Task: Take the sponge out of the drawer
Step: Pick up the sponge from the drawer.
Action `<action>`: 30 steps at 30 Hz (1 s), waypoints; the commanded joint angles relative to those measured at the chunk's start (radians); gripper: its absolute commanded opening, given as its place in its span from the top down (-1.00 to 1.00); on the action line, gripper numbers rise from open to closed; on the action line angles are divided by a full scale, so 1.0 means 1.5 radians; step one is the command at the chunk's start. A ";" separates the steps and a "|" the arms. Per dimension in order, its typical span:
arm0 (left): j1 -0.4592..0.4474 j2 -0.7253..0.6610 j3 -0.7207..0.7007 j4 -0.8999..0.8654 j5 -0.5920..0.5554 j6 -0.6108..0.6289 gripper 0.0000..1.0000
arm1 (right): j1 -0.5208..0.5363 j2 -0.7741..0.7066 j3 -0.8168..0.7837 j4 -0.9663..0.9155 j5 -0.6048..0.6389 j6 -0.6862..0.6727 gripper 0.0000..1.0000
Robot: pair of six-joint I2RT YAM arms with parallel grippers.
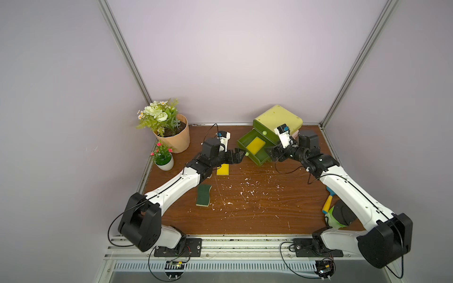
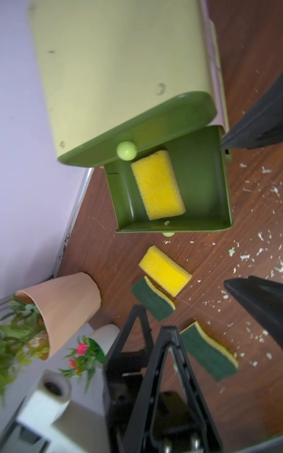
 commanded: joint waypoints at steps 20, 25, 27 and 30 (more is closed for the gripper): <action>0.019 -0.326 -0.090 -0.238 -0.124 0.188 -0.96 | 0.043 0.466 0.553 -0.378 0.059 -0.946 -0.43; 0.022 -0.324 -0.113 -0.219 -0.103 0.192 -0.96 | 0.050 0.498 0.557 -0.419 0.110 -0.957 -0.40; 0.022 -0.324 -0.119 -0.213 -0.095 0.192 -0.96 | 0.057 0.498 0.543 -0.420 0.139 -0.962 -0.40; 0.029 -0.323 -0.130 -0.208 -0.081 0.191 -0.96 | 0.061 0.497 0.524 -0.406 0.168 -0.972 -0.37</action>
